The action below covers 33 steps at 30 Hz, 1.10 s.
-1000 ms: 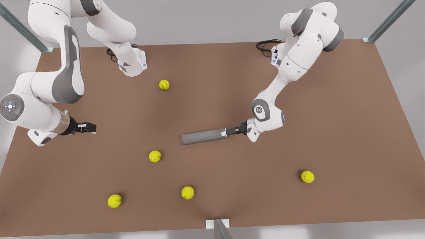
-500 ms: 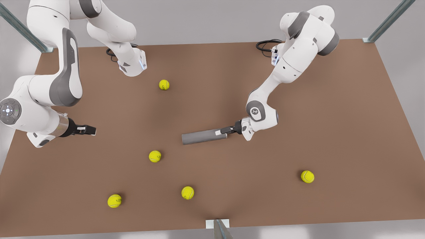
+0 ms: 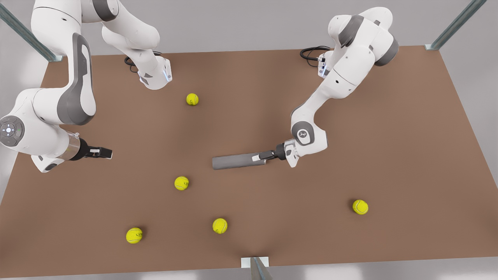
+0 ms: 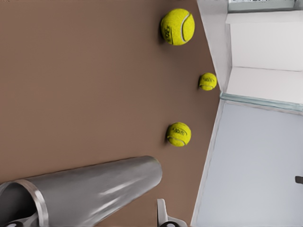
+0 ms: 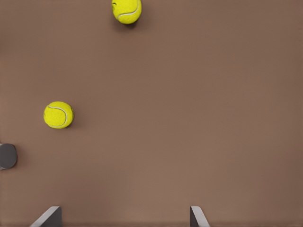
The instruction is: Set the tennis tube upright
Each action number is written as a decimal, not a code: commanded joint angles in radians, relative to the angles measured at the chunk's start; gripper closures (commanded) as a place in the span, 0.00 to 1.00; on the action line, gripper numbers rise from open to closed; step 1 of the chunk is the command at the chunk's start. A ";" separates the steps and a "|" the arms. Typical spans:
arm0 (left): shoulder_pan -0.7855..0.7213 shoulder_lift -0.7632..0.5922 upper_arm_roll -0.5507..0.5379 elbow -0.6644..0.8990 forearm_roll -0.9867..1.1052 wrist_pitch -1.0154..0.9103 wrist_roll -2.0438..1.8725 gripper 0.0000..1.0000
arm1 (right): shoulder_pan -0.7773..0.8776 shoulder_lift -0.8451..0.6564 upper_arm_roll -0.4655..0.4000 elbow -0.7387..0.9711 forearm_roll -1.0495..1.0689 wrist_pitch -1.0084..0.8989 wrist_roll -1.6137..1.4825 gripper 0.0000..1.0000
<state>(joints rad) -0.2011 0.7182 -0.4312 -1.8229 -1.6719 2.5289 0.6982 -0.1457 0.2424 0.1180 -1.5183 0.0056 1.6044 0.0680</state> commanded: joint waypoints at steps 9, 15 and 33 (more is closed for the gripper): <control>0.000 -0.009 0.002 0.007 -0.077 -0.045 0.061 0.48 | -0.006 0.009 0.000 0.009 0.023 0.000 0.021 0.00; 0.000 -0.013 0.003 0.005 -0.077 -0.044 0.058 0.65 | -0.008 0.009 0.000 0.007 0.027 0.000 0.019 0.00; 0.000 -0.161 0.031 -0.047 0.015 -0.041 -0.195 0.79 | -0.018 0.009 0.000 0.004 0.028 -0.001 0.018 0.00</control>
<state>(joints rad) -0.2012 0.5624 -0.4026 -1.8692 -1.7063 2.4910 0.6702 -0.1636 0.2532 0.1179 -1.5133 0.0329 1.6044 0.0854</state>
